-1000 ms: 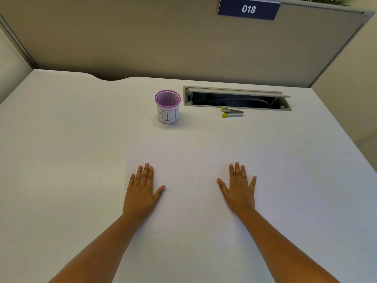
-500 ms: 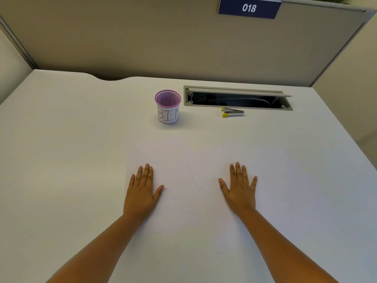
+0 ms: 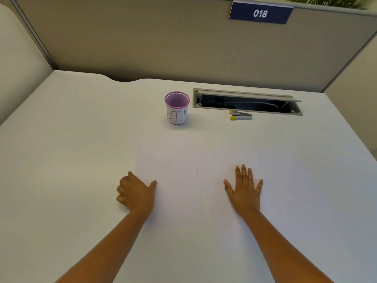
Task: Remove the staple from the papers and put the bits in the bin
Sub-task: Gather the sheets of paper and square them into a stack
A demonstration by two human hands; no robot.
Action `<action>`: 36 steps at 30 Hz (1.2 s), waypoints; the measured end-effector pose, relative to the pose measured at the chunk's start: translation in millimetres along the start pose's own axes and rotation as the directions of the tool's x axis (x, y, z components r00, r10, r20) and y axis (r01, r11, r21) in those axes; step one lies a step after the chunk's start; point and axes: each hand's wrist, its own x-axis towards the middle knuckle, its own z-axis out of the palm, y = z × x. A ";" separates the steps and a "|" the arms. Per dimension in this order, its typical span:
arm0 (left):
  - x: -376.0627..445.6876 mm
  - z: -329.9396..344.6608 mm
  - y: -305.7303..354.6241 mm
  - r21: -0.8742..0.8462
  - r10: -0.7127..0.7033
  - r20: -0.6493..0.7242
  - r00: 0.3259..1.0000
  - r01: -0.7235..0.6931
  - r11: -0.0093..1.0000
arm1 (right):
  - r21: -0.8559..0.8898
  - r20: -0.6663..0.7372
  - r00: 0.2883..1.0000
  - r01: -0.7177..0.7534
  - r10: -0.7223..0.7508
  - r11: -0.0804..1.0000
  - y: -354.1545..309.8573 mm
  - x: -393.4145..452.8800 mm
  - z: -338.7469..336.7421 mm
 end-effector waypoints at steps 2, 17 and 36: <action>3.3 -2.5 3.3 0.029 -0.027 -0.007 1.000 0.027 0.999 | -0.003 0.000 1.000 0.002 -0.002 1.000 -0.1 0.0 -0.3; 23.2 -13.7 8.5 -0.073 -0.199 0.136 0.971 0.210 0.975 | 0.221 0.071 0.997 0.028 -0.044 0.975 -10.6 1.9 -21.8; 43.4 -33.4 -21.5 -0.633 0.037 0.357 0.933 0.213 0.744 | 0.490 0.165 0.949 0.157 -0.268 0.857 -19.7 -102.5 -29.4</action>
